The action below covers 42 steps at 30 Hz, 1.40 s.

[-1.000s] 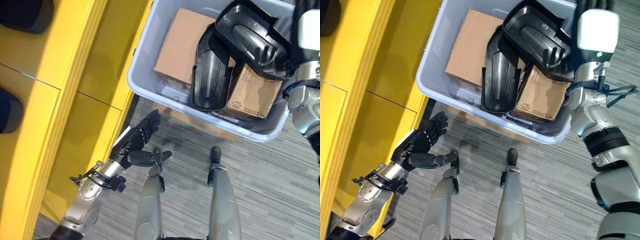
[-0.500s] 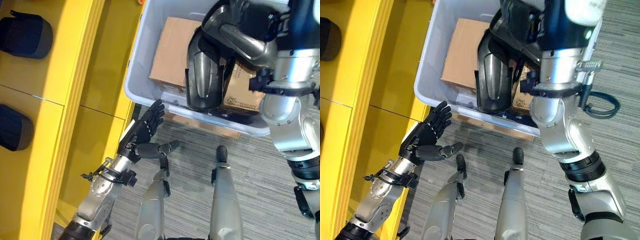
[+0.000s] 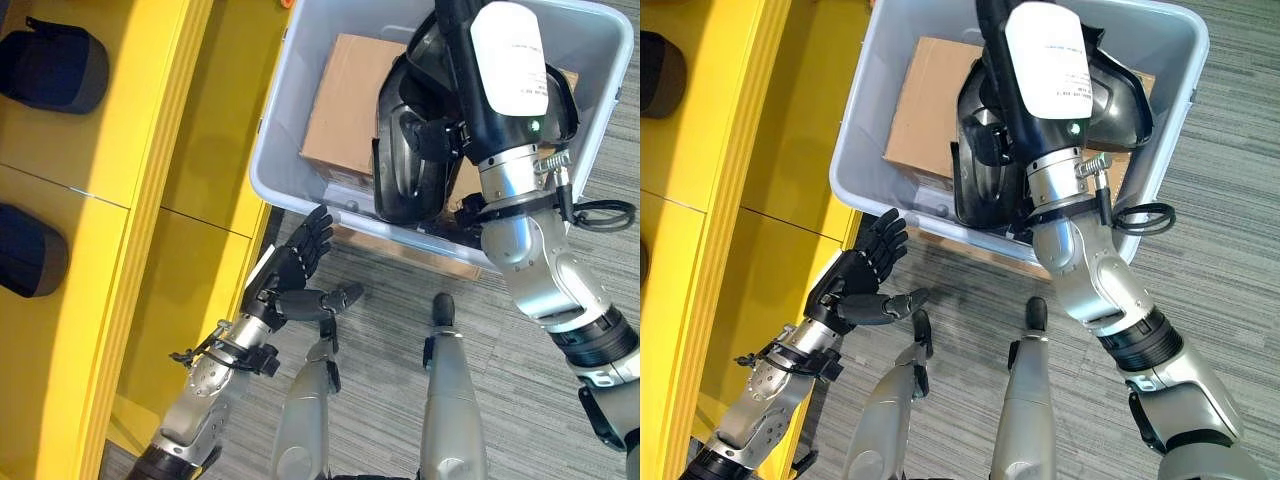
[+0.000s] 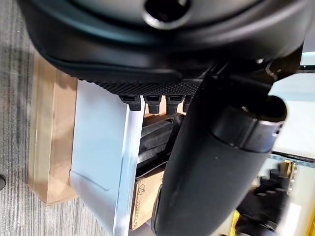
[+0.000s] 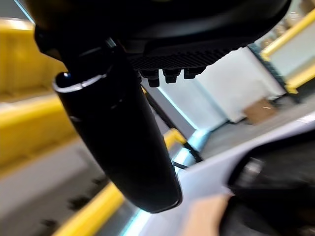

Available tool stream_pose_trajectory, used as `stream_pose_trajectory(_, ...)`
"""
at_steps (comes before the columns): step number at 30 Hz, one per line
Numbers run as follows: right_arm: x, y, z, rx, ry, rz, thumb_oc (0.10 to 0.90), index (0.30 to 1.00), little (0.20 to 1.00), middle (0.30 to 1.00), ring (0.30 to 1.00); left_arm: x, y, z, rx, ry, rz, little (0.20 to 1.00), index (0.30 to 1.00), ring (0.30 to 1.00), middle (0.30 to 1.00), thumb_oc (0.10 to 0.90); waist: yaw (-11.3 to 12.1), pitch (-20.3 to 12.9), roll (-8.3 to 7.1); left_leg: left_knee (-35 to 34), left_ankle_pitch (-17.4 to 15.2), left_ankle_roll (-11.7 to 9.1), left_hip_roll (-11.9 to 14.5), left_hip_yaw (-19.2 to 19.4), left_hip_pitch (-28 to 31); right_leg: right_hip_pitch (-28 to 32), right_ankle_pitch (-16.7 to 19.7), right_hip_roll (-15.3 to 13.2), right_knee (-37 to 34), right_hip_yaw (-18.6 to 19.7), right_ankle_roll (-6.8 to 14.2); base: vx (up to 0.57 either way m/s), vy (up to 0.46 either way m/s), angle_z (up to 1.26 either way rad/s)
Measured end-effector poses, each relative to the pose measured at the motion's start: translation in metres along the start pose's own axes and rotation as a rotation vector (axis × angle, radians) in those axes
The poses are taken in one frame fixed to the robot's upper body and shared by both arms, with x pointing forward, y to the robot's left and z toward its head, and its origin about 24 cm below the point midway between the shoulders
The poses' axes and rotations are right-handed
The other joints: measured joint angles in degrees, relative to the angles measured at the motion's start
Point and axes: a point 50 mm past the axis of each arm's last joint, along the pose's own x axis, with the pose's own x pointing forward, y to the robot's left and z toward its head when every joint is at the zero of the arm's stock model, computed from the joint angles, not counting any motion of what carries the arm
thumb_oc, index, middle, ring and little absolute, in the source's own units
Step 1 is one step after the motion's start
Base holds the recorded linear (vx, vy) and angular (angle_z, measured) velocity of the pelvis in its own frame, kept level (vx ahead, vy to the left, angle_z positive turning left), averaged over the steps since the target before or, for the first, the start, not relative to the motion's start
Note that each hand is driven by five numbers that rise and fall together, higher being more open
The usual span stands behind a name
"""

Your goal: Move parts from the plastic box to the shelf.

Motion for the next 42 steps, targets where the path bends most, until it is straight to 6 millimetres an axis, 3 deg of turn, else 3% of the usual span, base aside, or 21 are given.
stream_pose_trajectory(5, 0.001, 0.008, -0.016, -0.039, 0.068, 0.05, 0.9, 1.0, 1.0, 1.0, 1.0, -0.002, 0.001, 0.0, 0.002, 0.003, -0.009, 1.0, 1.0, 1.0, 1.0, 0.9, 1.02, 0.0, 0.0, -0.01, 0.03, -0.02, 0.0, -0.22, -0.01, -0.08, -0.32, -0.06, 0.47, -0.22, -0.07, 0.01, 0.0, 0.02)
stream_pose_trajectory(12, 0.009, 0.007, -0.015, -0.065, 0.106, 0.045, 0.9, 1.0, 1.0, 1.0, 1.0, -0.001, 0.004, 0.002, 0.008, -0.002, -0.004, 1.0, 1.0, 1.0, 1.0, 0.9, 1.37, 0.0, 0.0, 0.0, 0.1, -0.12, 0.06, -0.62, -0.15, -0.1, -0.45, -0.1, 0.7, -0.65, -0.1, 0.0, 0.0, 0.0)
stream_pose_trajectory(16, 0.011, 0.009, -0.038, -0.056, 0.227, 0.04, 0.9, 1.0, 1.0, 1.0, 1.0, -0.001, 0.004, 0.001, 0.007, 0.007, -0.003, 1.0, 1.0, 1.0, 1.0, 0.9, 1.38, 0.0, 0.0, -0.03, 0.13, -0.18, 0.08, -0.63, -0.3, -0.19, -0.51, -0.11, 0.61, -0.7, -0.18, 0.0, 0.0, 0.0)
stream_pose_trajectory(21, 0.005, 0.016, -0.059, 0.119, 0.426, 0.095, 0.9, 1.0, 1.0, 1.0, 1.0, -0.001, 0.004, 0.001, 0.008, 0.007, -0.003, 1.0, 1.0, 1.0, 1.0, 0.9, 1.36, 0.0, 0.01, 0.0, 0.21, -0.3, 0.11, -0.7, -1.06, -0.94, -0.45, -0.07, 0.73, -0.75, -0.15, 0.0, 0.0, 0.0)
stream_pose_trajectory(24, -0.005, 0.038, -0.074, 0.329, 0.614, 0.165, 0.9, 1.0, 1.0, 1.0, 1.0, -0.001, 0.004, 0.001, 0.009, 0.008, -0.008, 1.0, 1.0, 1.0, 1.0, 0.9, 1.35, 0.0, 0.01, 0.03, 0.39, -0.55, 0.15, -0.75, -1.1, -1.01, -0.45, -0.04, 0.84, -0.78, -0.08, 0.0, 0.0, 0.0)
stream_pose_trajectory(26, -0.008, 0.046, -0.071, 0.457, 0.667, 0.149, 0.9, 1.0, 1.0, 1.0, 1.0, -0.001, 0.004, 0.001, 0.009, 0.009, -0.012, 1.0, 1.0, 1.0, 1.0, 0.9, 1.25, 0.0, 0.01, 0.03, 0.39, -0.56, 0.2, -0.75, -1.17, -1.07, -0.46, -0.01, 0.87, -0.8, -0.07, 0.0, 0.0, 0.0)
stream_pose_trajectory(31, 0.007, 0.04, -0.08, 0.748, 0.746, 0.046, 0.9, 1.0, 1.0, 1.0, 1.0, 0.001, 0.003, 0.003, 0.012, 0.003, -0.025, 1.0, 1.0, 1.0, 1.0, 0.9, 1.31, -0.03, 0.05, -0.04, 0.54, -0.78, 0.27, -1.29, -1.08, -0.78, -0.5, -0.01, 0.93, -1.25, -0.39, 0.0, 0.001, 0.03)
stream_pose_trajectory(37, 0.011, 0.038, -0.083, 0.795, 0.724, 0.059, 0.9, 1.0, 1.0, 1.0, 1.0, 0.0, 0.003, 0.001, 0.01, 0.008, -0.025, 1.0, 1.0, 1.0, 1.0, 0.9, 1.19, -0.07, 0.11, 0.02, 0.71, -0.72, 0.38, -1.38, -1.22, -0.98, -0.47, 0.13, 1.0, -1.26, -0.32, 0.0, 0.0, 0.0)
stream_pose_trajectory(42, 0.012, 0.037, -0.081, 0.735, 0.685, 0.096, 0.9, 1.0, 1.0, 1.0, 1.0, 0.001, 0.003, 0.002, 0.012, 0.006, -0.023, 1.0, 1.0, 1.0, 1.0, 0.9, 1.18, -0.09, 0.15, 0.11, 0.71, -0.73, 0.42, -1.44, -1.98, -1.57, -0.42, 0.2, 0.97, -1.28, -0.35, 0.0, 0.0, 0.0)
